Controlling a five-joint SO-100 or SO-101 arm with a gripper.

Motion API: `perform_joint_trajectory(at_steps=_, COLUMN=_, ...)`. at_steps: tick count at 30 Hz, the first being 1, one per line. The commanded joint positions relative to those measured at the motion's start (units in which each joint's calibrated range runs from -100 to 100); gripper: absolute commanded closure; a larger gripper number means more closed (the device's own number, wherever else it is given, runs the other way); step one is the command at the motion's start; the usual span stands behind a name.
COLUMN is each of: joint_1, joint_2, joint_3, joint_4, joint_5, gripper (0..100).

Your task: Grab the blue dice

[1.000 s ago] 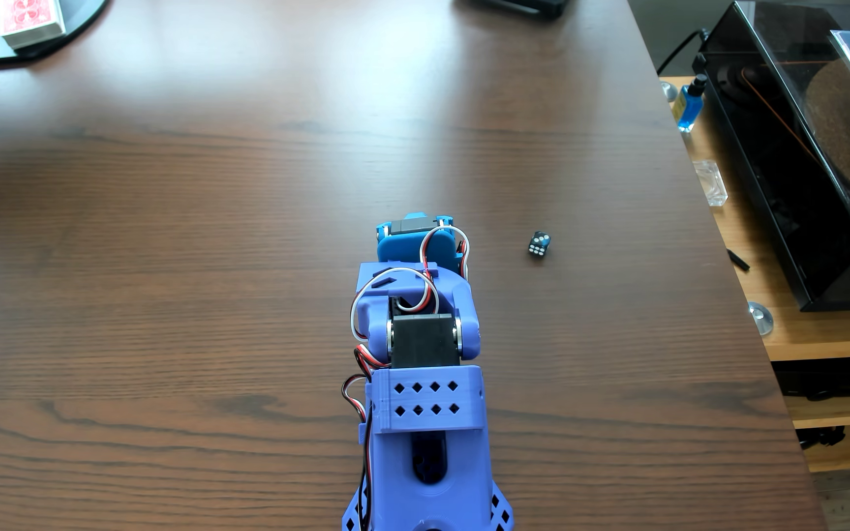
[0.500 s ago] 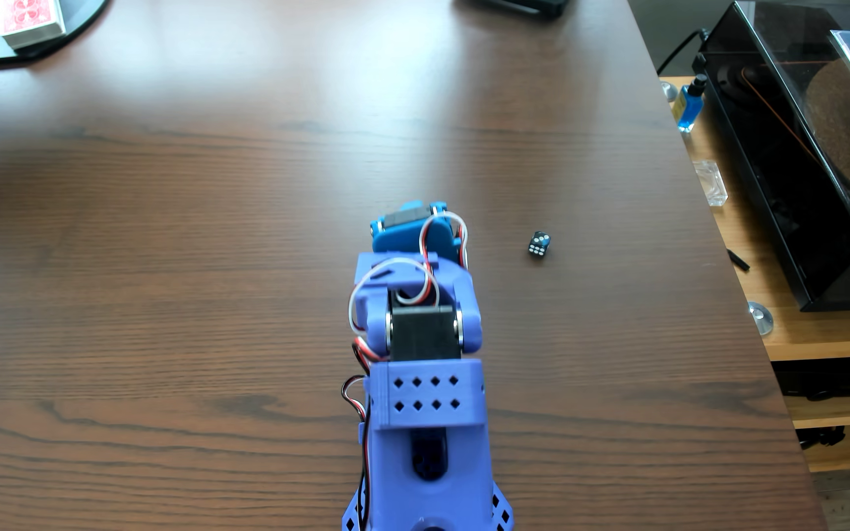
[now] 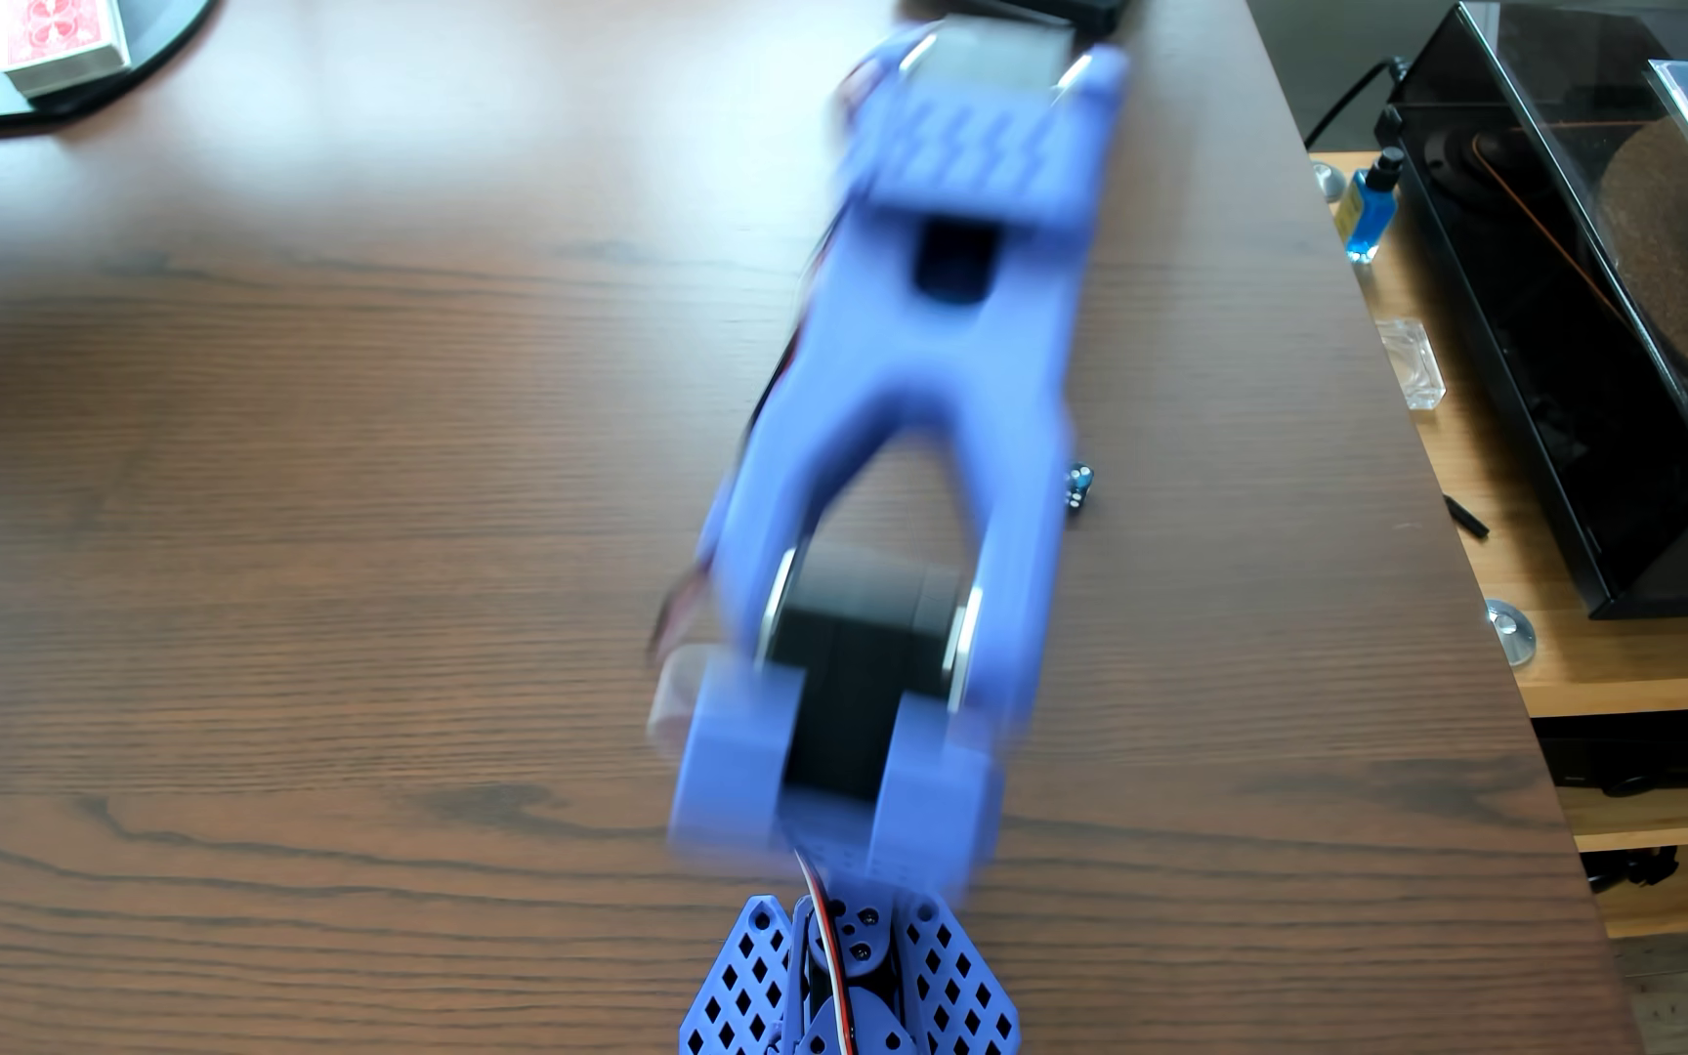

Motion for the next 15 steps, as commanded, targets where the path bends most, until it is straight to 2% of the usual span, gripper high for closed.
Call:
perform_joint_trajectory(at_steps=1, joint_1=6.07, joint_2=15.52, joint_3=-15.95, joint_4=0.62, joint_5=2.04, gripper=96)
perform_joint_trajectory(at_steps=5, joint_1=10.08, joint_2=23.06, joint_3=-18.93, joint_4=-1.51, joint_5=3.40, gripper=96)
perform_joint_trajectory(at_steps=12, joint_1=11.22, joint_2=23.81, joint_3=-18.57, joint_4=-1.94, joint_5=3.88, gripper=96)
perform_joint_trajectory(at_steps=15, joint_1=10.82, joint_2=23.81, joint_3=-18.66, joint_4=-1.86, joint_5=3.88, gripper=90)
